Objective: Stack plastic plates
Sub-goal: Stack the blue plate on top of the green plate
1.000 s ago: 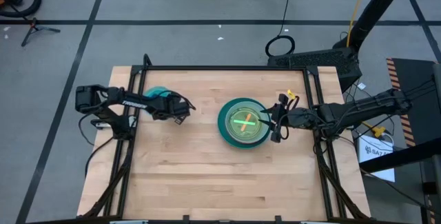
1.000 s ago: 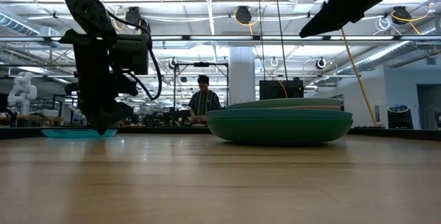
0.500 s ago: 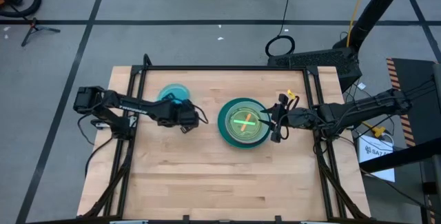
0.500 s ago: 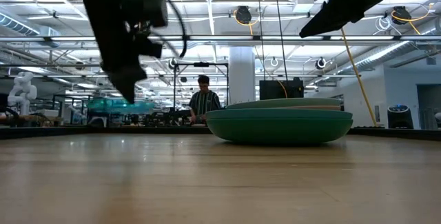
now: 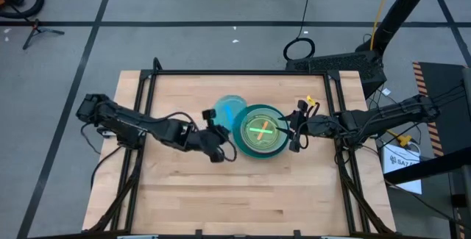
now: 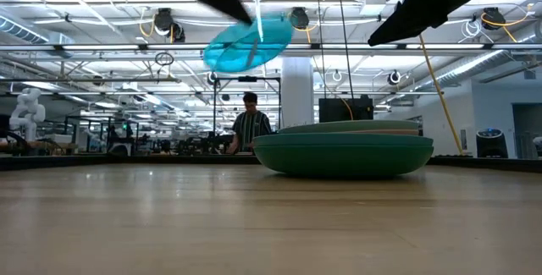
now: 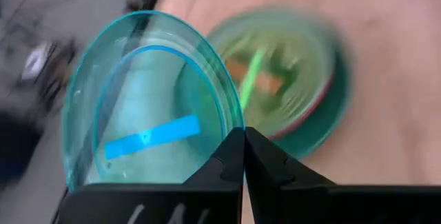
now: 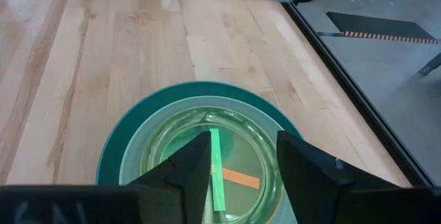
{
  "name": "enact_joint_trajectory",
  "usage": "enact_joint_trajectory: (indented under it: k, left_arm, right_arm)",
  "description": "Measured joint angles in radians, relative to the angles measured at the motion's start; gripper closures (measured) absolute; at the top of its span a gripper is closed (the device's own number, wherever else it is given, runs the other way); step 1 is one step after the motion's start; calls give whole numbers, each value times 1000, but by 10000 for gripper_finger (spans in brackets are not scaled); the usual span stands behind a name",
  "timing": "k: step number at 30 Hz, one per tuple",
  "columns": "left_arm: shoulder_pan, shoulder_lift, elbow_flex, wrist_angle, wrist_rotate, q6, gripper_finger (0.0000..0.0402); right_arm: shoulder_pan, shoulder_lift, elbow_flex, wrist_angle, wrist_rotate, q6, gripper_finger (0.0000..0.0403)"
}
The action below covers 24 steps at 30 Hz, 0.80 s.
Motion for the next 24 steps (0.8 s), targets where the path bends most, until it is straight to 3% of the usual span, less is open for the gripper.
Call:
enact_joint_trajectory:
  k: [5,15,21,24]
  left_arm:
    - [-40,0,2,176,93,100,396]
    - [-46,145,3,345,115,158,396]
    - [-25,200,2,418,116,189,396]
    - [-3,224,2,465,125,184,396]
  right_arm:
    - [0,0,0,0,0,0,243]
    - [4,-41,0,5,-10,1,243]
    - [42,-126,0,3,-148,25,243]
    - [73,-164,0,5,-169,25,243]
